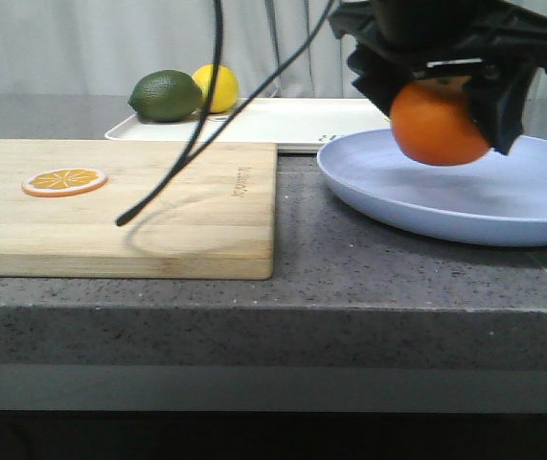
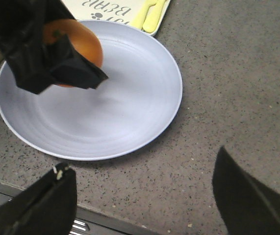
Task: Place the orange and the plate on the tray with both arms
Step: 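Lift the orange with the left gripper and carry it over the blue plate, then lower the orange onto the plate and open the left gripper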
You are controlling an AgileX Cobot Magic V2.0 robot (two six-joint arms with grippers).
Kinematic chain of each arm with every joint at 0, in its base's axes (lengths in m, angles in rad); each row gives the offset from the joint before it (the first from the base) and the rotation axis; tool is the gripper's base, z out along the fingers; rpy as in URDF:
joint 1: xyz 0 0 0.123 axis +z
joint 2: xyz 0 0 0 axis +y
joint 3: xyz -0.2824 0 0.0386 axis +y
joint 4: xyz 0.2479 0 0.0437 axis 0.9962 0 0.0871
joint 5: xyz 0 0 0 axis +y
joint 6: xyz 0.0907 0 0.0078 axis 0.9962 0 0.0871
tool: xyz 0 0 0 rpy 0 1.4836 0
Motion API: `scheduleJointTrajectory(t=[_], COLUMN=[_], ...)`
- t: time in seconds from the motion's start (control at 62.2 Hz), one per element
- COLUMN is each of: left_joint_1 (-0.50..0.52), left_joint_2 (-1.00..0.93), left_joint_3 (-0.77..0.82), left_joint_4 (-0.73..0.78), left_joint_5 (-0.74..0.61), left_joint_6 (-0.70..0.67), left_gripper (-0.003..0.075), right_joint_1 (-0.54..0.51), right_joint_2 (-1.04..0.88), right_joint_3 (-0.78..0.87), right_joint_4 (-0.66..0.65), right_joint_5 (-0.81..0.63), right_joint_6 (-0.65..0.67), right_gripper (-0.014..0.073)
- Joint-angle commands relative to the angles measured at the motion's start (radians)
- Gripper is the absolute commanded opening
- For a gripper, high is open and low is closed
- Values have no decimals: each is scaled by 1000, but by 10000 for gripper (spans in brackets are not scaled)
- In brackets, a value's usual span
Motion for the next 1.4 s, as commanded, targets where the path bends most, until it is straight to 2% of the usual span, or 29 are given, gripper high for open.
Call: scheduleJointTrajectory(t=[0.0,0.064,0.193,0.306,0.691,0.997,1.206,1.383], left_joint_1=[-19,-21,-23,-23,-18,14,40,125], left_joint_2=[-28,-9,7,7,-27,-225,-413,-578], left_joint_3=[-77,-101,-116,-119,-122,-99,102,312], left_joint_4=[-1,-1,-1,-1,-1,-3,-9,-51], left_joint_5=[-52,-38,-23,-23,-5,88,30,-45], left_joint_6=[0,0,0,0,0,-44,-44,-44], left_gripper=[412,429,563,619,621,621,621,621], right_joint_1=[0,0,0,0,0,0,0,0], right_joint_2=[11,11,11,11,11,11,11,11], right_joint_3=[-36,-36,-36,-36,-36,-36,-36,-36], right_joint_4=[1,1,1,1,1,1,1,1], right_joint_5=[-61,-60,-59,-59,-60,-66,-65,-65], right_joint_6=[-4,-4,-4,-4,-4,-4,-4,-4], right_gripper=[581,581,581,581,581,581,581,581])
